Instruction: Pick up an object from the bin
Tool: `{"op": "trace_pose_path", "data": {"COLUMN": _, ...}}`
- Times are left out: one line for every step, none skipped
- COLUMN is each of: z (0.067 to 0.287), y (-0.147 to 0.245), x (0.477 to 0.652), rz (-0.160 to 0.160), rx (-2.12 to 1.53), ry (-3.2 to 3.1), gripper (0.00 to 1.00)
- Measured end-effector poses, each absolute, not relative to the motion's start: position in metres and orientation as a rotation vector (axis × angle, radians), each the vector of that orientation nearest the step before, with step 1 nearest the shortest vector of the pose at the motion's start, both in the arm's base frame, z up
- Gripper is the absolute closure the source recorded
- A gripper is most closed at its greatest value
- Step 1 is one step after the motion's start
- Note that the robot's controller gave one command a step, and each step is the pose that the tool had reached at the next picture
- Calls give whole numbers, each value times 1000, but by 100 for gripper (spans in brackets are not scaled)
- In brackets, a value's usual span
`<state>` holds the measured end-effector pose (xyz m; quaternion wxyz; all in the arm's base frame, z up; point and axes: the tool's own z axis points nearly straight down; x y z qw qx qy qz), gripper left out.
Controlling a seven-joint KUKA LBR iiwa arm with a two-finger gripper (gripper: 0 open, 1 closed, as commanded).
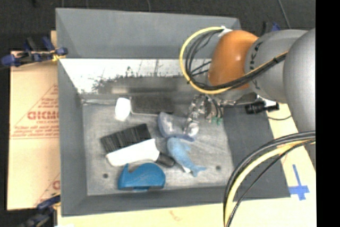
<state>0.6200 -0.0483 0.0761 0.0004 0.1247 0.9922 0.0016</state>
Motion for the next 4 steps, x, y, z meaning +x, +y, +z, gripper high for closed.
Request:
{"op": "trace_pose_path", "data": {"z": 111, "y": -72, "x": 601, "rz": 1, "rx": 330, "ry": 3127, "gripper": 100}}
{"op": "trace_pose_path", "data": {"z": 173, "y": -94, "x": 588, "rz": -1, "rx": 358, "ry": 3121, "gripper": 100}}
{"op": "trace_pose_path", "data": {"z": 203, "y": -80, "x": 583, "rz": -3, "rx": 354, "ry": 3113, "gripper": 100}}
{"op": "trace_pose_path", "data": {"z": 234, "y": -90, "x": 590, "rz": 1, "rx": 330, "ry": 3122, "gripper": 100}}
